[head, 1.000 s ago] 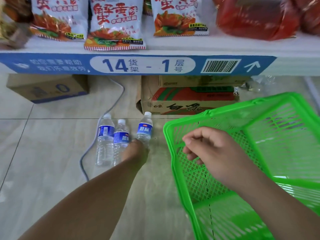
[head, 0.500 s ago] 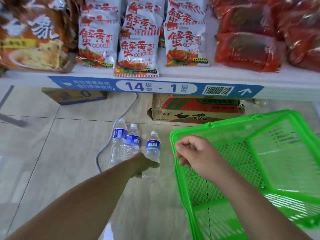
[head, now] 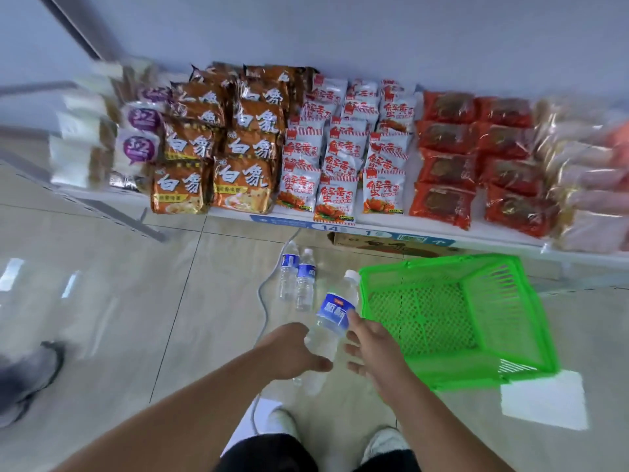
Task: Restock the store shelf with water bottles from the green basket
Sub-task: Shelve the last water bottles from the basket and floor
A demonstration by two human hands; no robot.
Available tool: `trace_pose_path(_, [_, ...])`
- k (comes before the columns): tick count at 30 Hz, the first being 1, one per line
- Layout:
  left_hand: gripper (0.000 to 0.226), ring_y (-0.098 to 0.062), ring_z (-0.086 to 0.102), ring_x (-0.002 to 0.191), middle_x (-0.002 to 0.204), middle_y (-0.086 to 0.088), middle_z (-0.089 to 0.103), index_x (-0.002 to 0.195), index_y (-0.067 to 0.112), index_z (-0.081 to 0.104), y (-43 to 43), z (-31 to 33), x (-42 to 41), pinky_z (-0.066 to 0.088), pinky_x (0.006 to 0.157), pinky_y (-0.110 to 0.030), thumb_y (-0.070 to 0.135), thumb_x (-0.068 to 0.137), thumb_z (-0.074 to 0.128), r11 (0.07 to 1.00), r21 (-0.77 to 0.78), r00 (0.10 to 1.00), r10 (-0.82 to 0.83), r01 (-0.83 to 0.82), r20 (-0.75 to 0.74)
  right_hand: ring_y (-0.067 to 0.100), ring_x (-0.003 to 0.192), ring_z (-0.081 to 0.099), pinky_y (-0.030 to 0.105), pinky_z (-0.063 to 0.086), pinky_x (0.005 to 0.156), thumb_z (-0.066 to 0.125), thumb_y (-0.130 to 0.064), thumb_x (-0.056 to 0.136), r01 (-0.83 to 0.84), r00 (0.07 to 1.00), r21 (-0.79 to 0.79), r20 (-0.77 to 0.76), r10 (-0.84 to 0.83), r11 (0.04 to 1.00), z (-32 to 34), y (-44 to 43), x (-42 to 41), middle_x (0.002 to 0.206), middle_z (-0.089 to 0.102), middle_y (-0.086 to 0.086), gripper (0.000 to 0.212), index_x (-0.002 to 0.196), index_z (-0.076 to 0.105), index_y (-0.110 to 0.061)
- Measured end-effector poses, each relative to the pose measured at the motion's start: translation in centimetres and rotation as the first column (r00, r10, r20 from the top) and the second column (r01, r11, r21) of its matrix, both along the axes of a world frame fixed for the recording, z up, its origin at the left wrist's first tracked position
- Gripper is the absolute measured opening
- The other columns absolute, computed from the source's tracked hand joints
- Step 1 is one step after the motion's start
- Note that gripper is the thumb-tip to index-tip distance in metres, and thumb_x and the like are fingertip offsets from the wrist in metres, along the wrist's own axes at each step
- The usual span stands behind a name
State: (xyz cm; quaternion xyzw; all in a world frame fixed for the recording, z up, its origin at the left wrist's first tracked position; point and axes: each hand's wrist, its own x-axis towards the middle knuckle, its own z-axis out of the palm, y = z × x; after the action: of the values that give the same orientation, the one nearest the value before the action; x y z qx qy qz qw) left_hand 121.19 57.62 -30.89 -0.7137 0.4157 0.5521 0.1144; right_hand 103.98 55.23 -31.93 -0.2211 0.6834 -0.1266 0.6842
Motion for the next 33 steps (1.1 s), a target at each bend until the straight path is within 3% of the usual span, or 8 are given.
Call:
trace_pose_path(2, [0.085,-0.015,0.068,0.091,0.103,0.007,0.069,0.113,0.026,0.067,1.1,4.3,-0.7,0.057,0.082,-0.033,0.077,0.046,0.076,0.998,-0.027,0.997,-0.061,0.060,-0.042,0.020,0.092,0.066,0.038,0.057,0.076,0.062,-0.061,0.089,0.069,0.997,-0.010,-0.041,-0.069,0.998,4.7,-0.1,0.1,0.105,0.068,0.001,0.047,0.114,0.064,-0.021])
trace_pose_path(4, [0.084,-0.015,0.065,0.105,0.118,0.008,0.067,0.123,0.029,0.065,1.3,9.1,-1.0,0.055,0.093,-0.036,0.073,0.052,0.079,0.994,-0.078,0.995,-0.086,0.081,-0.055,0.019,0.087,0.067,0.034,0.054,0.069,0.062,-0.062,0.090,0.130,0.987,-0.045,-0.088,-0.133,0.991,9.8,-0.2,0.5,0.105,0.068,0.003,0.057,0.123,0.058,-0.016])
trace_pose_path(9, [0.095,-0.019,0.054,0.130,0.146,0.007,0.051,0.148,0.027,0.047,1.7,21.8,-1.4,0.047,0.103,-0.033,0.067,0.069,0.080,0.966,-0.233,0.994,-0.113,0.109,-0.002,0.025,0.079,0.067,0.040,0.053,0.074,0.069,-0.053,0.088,0.156,0.983,-0.187,-0.063,-0.170,0.970,21.9,-0.3,0.6,0.096,0.074,0.010,0.041,0.105,0.069,-0.015])
trace_pose_path(14, [0.078,-0.015,0.062,0.117,0.130,0.010,0.061,0.133,0.035,0.056,2.3,33.3,-1.3,0.051,0.096,-0.032,0.063,0.066,0.084,0.904,-0.426,0.996,-0.071,0.043,-0.050,0.022,0.069,0.064,0.030,0.045,0.061,0.070,-0.061,0.071,0.090,0.991,-0.440,-0.051,-0.125,0.894,34.1,-1.0,0.3,0.089,0.074,0.023,0.070,0.098,0.069,0.004])
trace_pose_path(19, [0.073,-0.008,0.063,0.108,0.123,0.016,0.060,0.128,0.040,0.056,1.4,41.1,-0.9,0.054,0.093,-0.033,0.062,0.063,0.084,0.782,-0.622,0.991,-0.064,-0.021,-0.114,0.008,0.059,0.068,0.020,0.047,0.058,0.070,-0.044,0.090,0.011,0.997,-0.664,-0.046,-0.055,0.748,44.1,-1.9,0.7,0.070,0.075,0.000,0.033,0.081,0.068,-0.013])
trace_pose_path(24, [0.074,-0.004,0.054,0.108,0.122,0.018,0.050,0.135,0.043,0.047,0.7,47.2,-1.4,0.050,0.093,-0.032,0.066,0.071,0.077,0.638,-0.770,0.984,-0.146,0.013,-0.105,0.001,0.044,0.049,0.014,0.034,0.050,0.069,-0.046,0.091,-0.073,0.993,-0.813,-0.111,-0.030,0.578,51.8,-2.6,-0.1,0.049,0.053,-0.011,0.046,0.065,0.048,-0.013])
trace_pose_path(28, [0.072,-0.003,0.053,0.109,0.122,0.021,0.047,0.140,0.040,0.044,0.1,51.9,-2.7,0.045,0.091,-0.027,0.061,0.078,0.075,0.539,-0.842,0.974,-0.208,0.034,-0.094,0.016,0.058,0.057,0.033,0.039,0.063,0.069,-0.064,0.083,-0.104,0.985,-0.881,-0.155,-0.074,0.461,57.2,-2.8,-1.8,0.067,0.061,0.013,0.065,0.073,0.051,-0.003])
trace_pose_path(33, [0.057,0.001,0.059,0.097,0.114,0.022,0.058,0.124,0.045,0.049,-0.8,56.1,-5.9,0.045,0.078,-0.021,0.059,0.076,0.076,0.460,-0.888,0.969,-0.228,0.017,-0.100,0.020,0.071,0.071,0.032,0.048,0.066,0.067,-0.073,0.072,-0.095,0.987,-0.924,-0.137,-0.088,0.370,62.1,-2.9,-4.7,0.075,0.071,0.009,0.075,0.081,0.058,0.000])
